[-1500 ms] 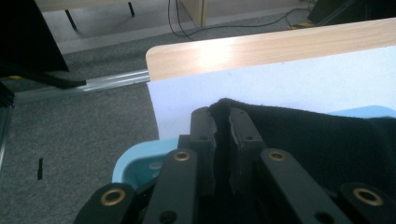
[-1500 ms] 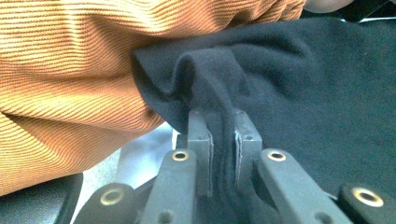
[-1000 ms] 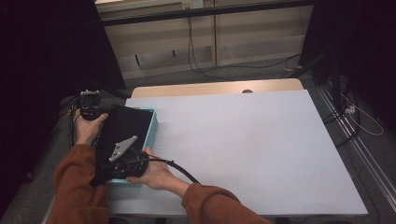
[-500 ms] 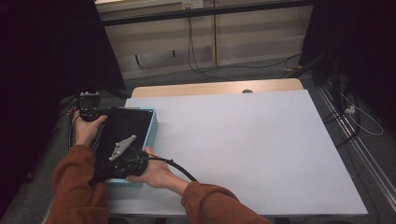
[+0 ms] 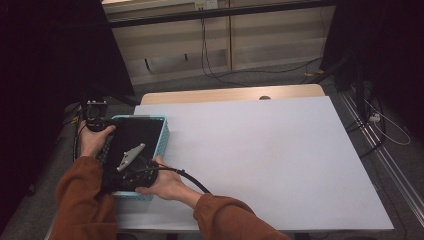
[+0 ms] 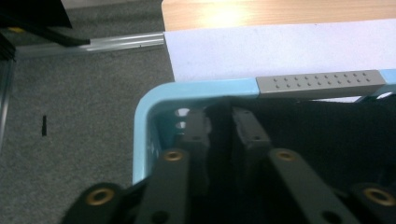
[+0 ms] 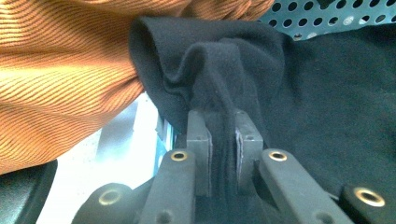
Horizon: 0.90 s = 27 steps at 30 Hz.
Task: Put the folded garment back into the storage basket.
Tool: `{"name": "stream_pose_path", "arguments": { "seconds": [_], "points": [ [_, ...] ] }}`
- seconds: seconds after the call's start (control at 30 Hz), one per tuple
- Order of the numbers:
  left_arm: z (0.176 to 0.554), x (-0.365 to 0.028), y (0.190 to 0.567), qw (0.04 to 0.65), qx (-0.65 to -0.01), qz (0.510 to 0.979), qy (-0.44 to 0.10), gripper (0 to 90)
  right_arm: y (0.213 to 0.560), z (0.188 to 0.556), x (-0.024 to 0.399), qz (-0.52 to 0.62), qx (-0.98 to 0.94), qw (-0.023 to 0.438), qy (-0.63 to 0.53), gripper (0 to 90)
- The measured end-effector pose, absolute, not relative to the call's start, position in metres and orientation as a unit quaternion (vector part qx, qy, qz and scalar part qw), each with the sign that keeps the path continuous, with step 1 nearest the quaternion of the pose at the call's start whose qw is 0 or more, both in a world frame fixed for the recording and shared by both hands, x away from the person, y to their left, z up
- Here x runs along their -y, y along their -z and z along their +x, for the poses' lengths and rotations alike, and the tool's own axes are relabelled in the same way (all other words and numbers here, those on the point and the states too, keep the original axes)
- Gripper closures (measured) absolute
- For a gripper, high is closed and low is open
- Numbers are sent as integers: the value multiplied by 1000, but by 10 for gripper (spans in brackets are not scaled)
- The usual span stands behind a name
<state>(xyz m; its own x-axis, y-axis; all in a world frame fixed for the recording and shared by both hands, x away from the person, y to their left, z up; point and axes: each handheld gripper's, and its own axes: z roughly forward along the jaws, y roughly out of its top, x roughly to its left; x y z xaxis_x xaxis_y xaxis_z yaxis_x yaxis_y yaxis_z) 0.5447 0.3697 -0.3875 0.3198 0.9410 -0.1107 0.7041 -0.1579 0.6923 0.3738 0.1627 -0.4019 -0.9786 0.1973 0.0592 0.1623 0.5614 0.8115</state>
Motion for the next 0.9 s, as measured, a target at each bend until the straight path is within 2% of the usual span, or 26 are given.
{"name": "stream_pose_path", "arguments": {
  "seconds": [0.17, 0.47, 0.73, 0.9],
  "points": [
    [536, -372, 381, 340, -551, 742, -174, 535, 402, 377, -163, 102, -885, 19, -454, 808],
    [511, -379, 359, 382, -533, 731, -187, 401, 399, 381, -165, 106, -887, 21, -448, 804],
    [490, -385, 355, 415, -519, 721, -199, 371, 395, 382, -170, 103, -893, 23, -437, 783],
    [479, -384, 355, 431, -506, 718, -207, 360, 396, 382, -173, 93, -895, 9, -435, 657]
  ]
}}
